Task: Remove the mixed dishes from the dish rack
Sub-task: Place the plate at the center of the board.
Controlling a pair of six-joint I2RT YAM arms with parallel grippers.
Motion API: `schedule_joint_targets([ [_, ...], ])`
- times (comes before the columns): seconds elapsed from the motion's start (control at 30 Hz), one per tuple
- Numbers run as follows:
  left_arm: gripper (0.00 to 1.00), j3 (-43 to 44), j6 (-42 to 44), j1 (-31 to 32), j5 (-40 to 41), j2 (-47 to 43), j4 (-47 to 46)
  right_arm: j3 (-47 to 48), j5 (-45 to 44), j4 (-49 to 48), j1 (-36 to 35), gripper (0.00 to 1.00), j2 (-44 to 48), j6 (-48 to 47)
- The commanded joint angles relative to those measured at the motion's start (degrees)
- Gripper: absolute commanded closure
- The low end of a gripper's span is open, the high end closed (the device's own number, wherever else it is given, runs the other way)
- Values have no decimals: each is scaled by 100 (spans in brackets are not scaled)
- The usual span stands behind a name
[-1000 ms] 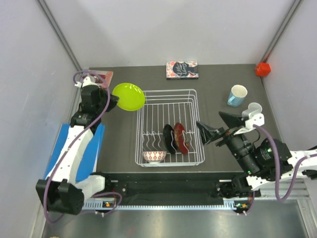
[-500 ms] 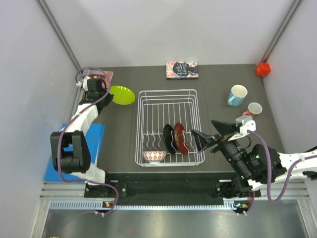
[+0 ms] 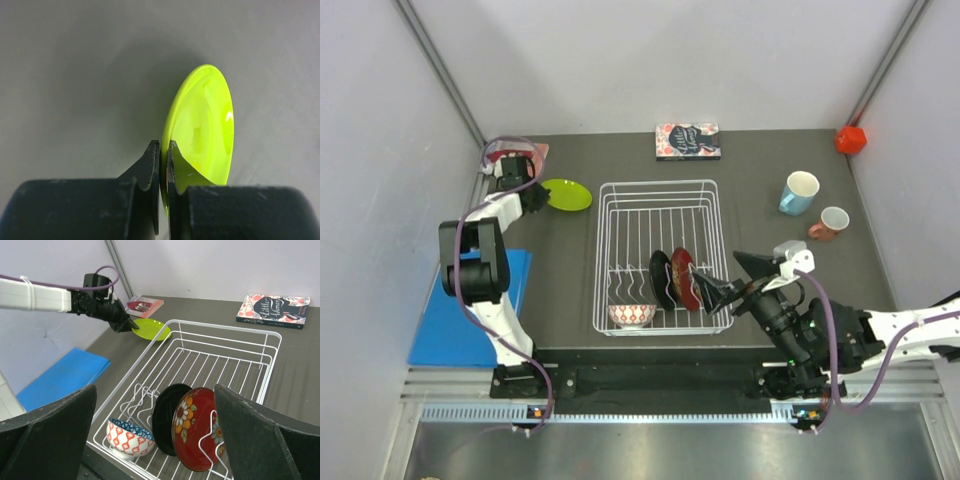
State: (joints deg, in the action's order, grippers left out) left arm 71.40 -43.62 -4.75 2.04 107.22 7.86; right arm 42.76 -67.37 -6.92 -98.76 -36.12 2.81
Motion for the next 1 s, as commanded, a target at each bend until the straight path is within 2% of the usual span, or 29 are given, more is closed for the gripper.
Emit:
schedule_joint_targets([
  [0.0, 94, 366, 116, -43, -73, 264, 75, 109, 31, 33, 32, 0, -97, 176],
  [0.1, 76, 401, 134, -69, -73, 352, 312, 57, 23, 33, 32, 0, -115, 202],
  [0.13, 62, 462, 99, -96, -73, 370, 478, 48, 14, 33, 41, 0, -106, 203],
  [0.27, 42, 498, 64, -113, -178, 423, 979, 30, 23, 33, 41, 0, -194, 203],
  [0.53, 26, 208, -59, -113, -152, -226, 1271, 21, 49, 59, 32, 0, -255, 282],
  [0.6, 20, 121, -112, -113, -46, -648, 1315, 22, 40, 94, 41, 0, -255, 308],
  [0.8, 17, -125, -393, -105, -116, -2072, 1333, 310, -285, 382, 251, 0, -606, 237],
  [0.83, 17, -195, -376, -113, -177, -2274, 1184, 459, -302, 1280, 591, 0, -842, 507],
  [0.87, 18, -275, -376, -96, -178, -2650, 1140, 618, -250, 1750, 847, 1, -975, 1215],
  [0.97, 18, -530, -315, 62, -380, -3292, 1104, 1102, 1205, 2957, 2288, 2, -1642, 1642],
])
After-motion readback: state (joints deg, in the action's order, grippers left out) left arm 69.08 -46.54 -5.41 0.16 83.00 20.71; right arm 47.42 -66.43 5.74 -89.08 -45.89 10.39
